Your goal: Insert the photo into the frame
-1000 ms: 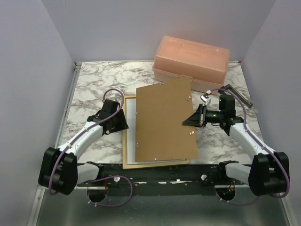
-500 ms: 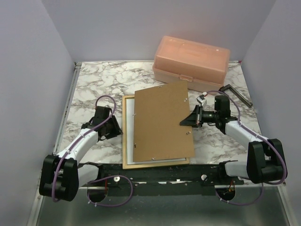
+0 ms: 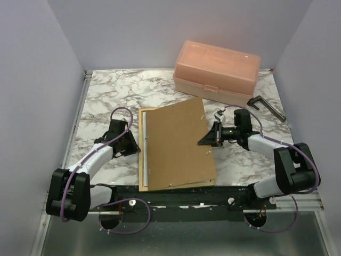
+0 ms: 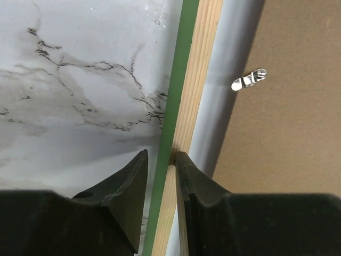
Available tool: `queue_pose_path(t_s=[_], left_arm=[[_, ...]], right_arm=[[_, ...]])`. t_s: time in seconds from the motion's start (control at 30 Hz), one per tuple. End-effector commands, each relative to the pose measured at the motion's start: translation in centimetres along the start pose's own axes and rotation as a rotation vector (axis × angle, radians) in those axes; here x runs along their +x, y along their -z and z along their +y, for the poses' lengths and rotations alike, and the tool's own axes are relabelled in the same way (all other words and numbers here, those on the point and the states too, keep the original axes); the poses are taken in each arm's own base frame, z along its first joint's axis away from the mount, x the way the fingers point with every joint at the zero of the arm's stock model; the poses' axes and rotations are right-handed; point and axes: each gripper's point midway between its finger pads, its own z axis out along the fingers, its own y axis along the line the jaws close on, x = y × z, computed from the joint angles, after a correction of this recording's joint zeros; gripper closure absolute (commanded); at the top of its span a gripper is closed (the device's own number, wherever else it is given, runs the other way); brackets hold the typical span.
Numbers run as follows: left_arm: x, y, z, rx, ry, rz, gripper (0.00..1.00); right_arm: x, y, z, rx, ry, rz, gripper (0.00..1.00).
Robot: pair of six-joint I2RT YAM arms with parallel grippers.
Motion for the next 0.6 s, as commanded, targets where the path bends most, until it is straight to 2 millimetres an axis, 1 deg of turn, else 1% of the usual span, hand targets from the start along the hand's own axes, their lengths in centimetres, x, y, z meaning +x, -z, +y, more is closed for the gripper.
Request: queue_pose_path(t_s=[0.0,0.37,0.43,0.57], left_arm=[[-0.1,-0.3,0.2,-0.009,-0.011,0.007,0.73],[-0.5,-0.4,0.3,-0.024,-0.021,0.004,0.75],[-0.5,-0.4,0.3,-0.023,-0.023,0.003,0.75],[-0.5,-0.4,0.2,-0.023,-0.026,0.007,0.76]], right_arm=[[-0.3,-0.4,0.9,-0.053,0.050,0.016,0.99],[-0.4,-1.1,-1.1,-0.018,0.000,0.024,0.99],[-0.6,-1.2,-1.2,-0.017,0.002,0.023,0.99],[-1.0,-1.2,-0.4,-0.038,0.049,0.017,0.99]])
